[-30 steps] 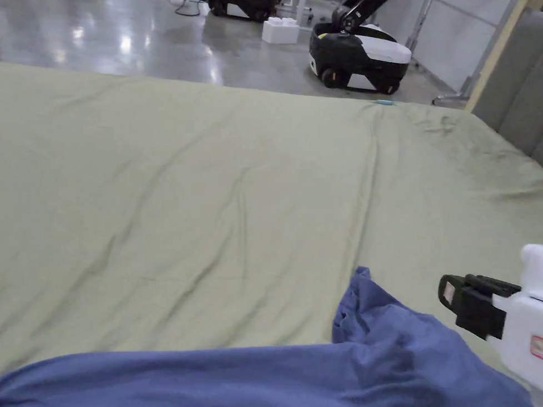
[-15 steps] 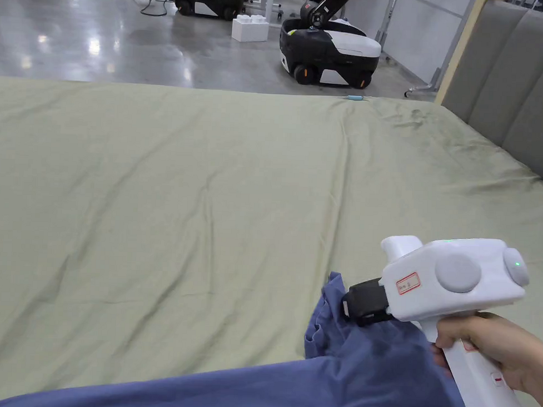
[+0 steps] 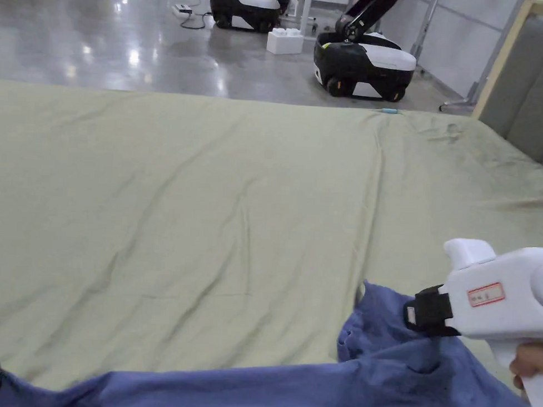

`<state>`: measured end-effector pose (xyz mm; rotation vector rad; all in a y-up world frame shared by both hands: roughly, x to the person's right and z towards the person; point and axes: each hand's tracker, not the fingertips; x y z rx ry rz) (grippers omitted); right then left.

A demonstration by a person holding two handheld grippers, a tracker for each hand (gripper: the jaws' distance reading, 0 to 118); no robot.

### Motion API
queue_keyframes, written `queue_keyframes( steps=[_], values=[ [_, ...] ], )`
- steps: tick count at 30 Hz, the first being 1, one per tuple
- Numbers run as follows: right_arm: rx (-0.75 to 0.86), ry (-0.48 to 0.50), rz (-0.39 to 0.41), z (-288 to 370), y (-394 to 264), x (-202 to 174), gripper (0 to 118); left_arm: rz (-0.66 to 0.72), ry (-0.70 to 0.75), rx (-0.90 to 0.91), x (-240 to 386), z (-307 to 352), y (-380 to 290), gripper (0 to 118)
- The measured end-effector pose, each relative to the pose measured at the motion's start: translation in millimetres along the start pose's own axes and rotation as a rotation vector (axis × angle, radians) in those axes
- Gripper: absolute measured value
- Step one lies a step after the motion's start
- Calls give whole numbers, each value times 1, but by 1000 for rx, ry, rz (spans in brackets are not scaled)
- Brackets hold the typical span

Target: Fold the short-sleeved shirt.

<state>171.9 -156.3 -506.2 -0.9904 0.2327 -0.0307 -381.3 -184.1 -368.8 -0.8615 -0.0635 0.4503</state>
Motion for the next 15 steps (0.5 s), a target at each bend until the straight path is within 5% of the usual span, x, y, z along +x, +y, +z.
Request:
queue_keyframes(
  steps=[8, 15],
  values=[
    [323, 114, -148, 135, 13, 12, 5, -59, -124, 279, 31, 96, 57, 6],
    [568, 138, -117, 219, 50, -6, 5, -154, -82, 441, 50, 159, 118, 6]
  ],
)
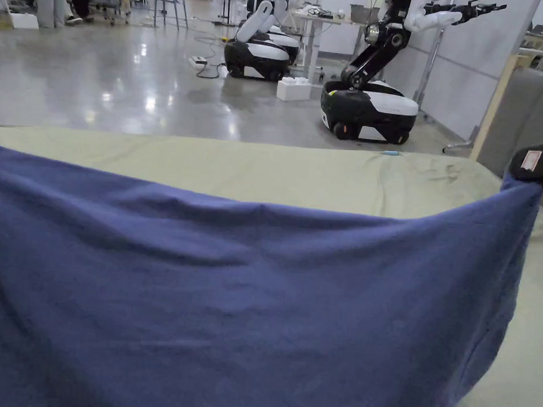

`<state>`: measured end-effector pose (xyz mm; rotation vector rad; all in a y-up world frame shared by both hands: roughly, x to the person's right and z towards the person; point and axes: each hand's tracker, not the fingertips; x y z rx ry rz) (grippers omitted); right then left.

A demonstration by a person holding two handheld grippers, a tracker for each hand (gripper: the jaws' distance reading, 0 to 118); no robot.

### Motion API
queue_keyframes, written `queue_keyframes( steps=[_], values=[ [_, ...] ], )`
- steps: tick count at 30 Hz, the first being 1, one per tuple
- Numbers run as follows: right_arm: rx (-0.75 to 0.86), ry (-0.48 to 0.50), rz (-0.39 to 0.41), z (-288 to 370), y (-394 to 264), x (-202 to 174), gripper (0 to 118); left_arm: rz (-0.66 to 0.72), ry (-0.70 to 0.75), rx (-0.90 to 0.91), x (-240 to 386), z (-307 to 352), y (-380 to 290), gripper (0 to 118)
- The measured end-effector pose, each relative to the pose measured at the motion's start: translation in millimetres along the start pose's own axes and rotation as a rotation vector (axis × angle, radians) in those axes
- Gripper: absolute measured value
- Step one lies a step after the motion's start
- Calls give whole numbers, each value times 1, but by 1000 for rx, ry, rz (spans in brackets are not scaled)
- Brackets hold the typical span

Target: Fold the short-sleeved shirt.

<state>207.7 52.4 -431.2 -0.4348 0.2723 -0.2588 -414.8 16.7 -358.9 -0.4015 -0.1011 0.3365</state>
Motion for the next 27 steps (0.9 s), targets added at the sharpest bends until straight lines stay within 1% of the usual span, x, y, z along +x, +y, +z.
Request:
queue_keyframes(
  steps=[2, 3, 5, 10, 15, 19, 23, 27],
  values=[
    [56, -5, 29, 2, 26, -13, 5, -73, 48, 33, 10, 0, 27, 6],
    [81, -3, 22, -4, 43, -12, 5, -97, 72, 47, 15, -2, 41, 6],
    [133, 5, 23, -9, 72, -23, 5, -112, 99, 78, 20, -6, 67, 6],
    [211, -33, 15, -41, 147, -50, 5, -112, 156, 143, 33, -28, 135, 6],
    [275, -76, 42, -85, 202, -79, 5, -92, 239, 189, 34, -59, 199, 6],
    [325, -103, 61, -127, 242, -103, 5, -137, 328, 247, 38, -86, 247, 6],
    [372, -133, 73, -167, 272, -121, 5, -124, 364, 289, 37, -117, 278, 6],
    [416, -141, 55, -199, 292, -130, 5, -108, 377, 334, 31, -145, 297, 6]
  ],
)
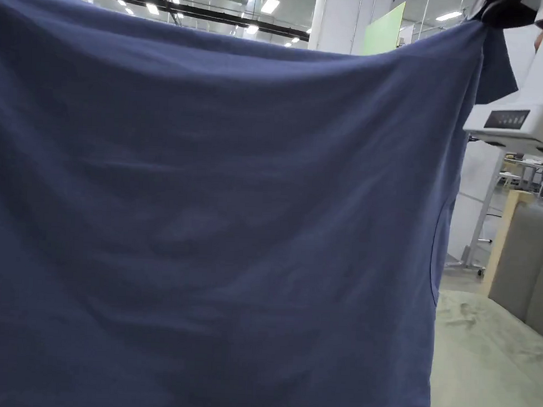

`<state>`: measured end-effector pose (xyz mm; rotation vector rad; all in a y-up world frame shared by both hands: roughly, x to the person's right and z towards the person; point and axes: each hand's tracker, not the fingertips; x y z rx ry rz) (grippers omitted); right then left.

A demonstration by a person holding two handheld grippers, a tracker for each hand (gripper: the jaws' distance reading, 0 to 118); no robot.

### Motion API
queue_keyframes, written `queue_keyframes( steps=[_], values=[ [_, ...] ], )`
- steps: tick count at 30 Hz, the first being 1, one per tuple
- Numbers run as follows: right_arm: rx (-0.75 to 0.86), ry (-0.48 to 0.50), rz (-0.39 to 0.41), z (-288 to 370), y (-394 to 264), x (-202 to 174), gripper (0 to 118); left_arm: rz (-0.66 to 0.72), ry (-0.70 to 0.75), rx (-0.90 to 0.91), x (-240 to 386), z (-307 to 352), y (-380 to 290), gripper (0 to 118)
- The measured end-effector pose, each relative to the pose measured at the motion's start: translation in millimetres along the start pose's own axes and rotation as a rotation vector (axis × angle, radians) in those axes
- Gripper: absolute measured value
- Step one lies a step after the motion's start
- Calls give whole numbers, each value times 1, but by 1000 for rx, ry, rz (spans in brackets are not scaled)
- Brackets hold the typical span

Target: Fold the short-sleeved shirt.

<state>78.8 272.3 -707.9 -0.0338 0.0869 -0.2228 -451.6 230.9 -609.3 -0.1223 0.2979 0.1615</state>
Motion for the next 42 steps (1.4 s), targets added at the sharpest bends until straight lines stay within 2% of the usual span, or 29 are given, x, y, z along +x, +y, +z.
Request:
queue_keyframes(
  steps=[6, 13, 15, 21, 23, 25, 30, 33, 37, 42],
  values=[
    [97, 4, -6, -34, 13, -15, 5, -23, 32, 42, 8, -41, 7, 6],
    [106, -24, -13, -57, -5, -13, 5, -30, 8, 25, 15, -83, -23, 6],
    [79, -8, -28, -65, -23, -5, 5, -21, -2, -24, 15, -97, -45, 6],
    [-101, -53, 3, -84, -97, 30, 5, -28, -42, -215, 12, -133, -133, 6],
    [-160, -64, -21, -84, -123, 44, 5, -13, -61, -276, 11, -138, -163, 6],
    [-217, -31, -47, -81, -151, 58, 5, -20, -80, -343, 9, -139, -192, 6],
    [-343, 5, 22, -48, -215, 79, 5, -36, -150, -499, 3, -121, -258, 6],
    [-425, 52, -4, -15, -253, 93, 5, -36, -169, -544, -1, -92, -295, 6],
    [-548, 44, 21, 38, -304, 109, 5, 35, -210, -636, -14, -47, -344, 6],
    [-637, 42, -69, 102, -364, 134, 5, 49, -180, -711, -29, 12, -394, 6]
  ],
)
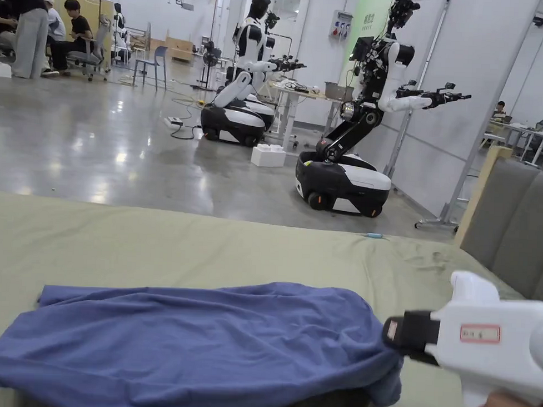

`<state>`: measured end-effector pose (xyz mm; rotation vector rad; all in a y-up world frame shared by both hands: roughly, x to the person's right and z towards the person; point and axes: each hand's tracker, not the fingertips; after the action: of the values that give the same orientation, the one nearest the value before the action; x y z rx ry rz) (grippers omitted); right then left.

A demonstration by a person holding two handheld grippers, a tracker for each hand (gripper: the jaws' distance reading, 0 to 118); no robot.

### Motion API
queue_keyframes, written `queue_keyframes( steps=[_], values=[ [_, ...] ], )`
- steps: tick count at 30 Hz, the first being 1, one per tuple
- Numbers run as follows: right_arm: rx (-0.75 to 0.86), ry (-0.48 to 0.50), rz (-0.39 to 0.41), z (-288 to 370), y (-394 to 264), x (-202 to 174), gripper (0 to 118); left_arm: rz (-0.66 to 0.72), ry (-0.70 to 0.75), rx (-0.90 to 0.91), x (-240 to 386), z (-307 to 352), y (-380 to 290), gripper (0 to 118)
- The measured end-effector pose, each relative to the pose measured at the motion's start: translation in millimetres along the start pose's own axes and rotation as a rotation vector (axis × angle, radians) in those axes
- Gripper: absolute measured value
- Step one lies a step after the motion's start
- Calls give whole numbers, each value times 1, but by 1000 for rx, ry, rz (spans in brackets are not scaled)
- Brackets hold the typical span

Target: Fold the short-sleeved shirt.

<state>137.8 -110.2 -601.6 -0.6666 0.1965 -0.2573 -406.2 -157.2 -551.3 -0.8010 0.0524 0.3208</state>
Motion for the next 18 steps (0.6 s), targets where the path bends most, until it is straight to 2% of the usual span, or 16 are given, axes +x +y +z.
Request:
queue_keyframes(
  steps=[5, 9, 18],
  values=[
    [-6, -2, -37, 37, -59, 15, 5, 72, -50, 41, -6, 42, -52, 6],
    [9, 39, -68, 80, -82, 26, 5, 79, -100, 121, -6, 91, -78, 6],
    [18, 33, -117, 183, -138, 57, 5, 123, -136, 134, -24, 176, -148, 6]
  ],
)
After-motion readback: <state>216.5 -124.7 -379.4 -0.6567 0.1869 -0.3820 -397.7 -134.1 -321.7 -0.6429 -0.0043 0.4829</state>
